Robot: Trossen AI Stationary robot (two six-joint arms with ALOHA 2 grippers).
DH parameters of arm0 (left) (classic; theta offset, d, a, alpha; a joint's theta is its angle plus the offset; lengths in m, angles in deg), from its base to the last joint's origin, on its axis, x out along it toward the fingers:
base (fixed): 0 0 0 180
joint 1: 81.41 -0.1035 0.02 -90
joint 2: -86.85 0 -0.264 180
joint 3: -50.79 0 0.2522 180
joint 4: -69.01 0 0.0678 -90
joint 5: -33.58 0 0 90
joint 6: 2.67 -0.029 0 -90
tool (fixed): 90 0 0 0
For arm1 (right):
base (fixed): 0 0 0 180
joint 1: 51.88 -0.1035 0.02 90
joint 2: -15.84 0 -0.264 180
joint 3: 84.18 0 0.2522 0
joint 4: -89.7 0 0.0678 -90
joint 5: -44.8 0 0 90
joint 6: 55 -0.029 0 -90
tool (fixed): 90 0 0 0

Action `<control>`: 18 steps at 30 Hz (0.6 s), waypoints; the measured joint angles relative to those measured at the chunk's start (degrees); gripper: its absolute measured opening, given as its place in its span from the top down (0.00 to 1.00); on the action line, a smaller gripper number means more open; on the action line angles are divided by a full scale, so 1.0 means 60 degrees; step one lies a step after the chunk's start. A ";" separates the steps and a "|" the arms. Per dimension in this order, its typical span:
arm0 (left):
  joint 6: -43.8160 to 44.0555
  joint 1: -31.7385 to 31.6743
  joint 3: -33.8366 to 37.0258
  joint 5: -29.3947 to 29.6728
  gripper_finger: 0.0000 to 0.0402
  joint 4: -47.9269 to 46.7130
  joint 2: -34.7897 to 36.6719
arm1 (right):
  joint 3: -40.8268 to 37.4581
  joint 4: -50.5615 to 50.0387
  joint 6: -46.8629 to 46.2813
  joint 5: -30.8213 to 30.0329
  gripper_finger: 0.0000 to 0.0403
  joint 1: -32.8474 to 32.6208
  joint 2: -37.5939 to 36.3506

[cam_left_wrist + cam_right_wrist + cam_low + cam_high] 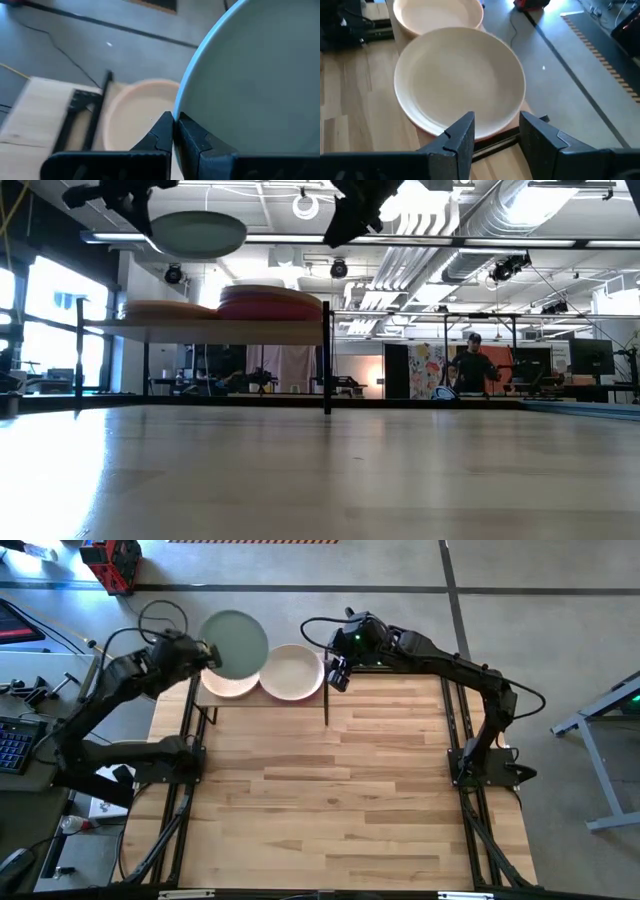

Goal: Place and stack plates onto a shelf
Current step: Stack the blue plate on top of the white plate

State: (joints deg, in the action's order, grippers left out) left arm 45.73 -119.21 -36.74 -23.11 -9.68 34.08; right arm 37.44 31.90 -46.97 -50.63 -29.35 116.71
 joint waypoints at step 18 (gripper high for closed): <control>-0.0437 -0.2897 -0.0159 -0.1261 0.99 -0.1355 -0.0598 | -0.0008 -0.0560 0.0239 0.0061 0.67 0.0055 0.0269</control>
State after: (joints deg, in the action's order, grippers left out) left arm 43.11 -136.59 -37.69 -30.68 -17.81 30.49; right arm 37.39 28.54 -45.53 -50.27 -29.03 118.32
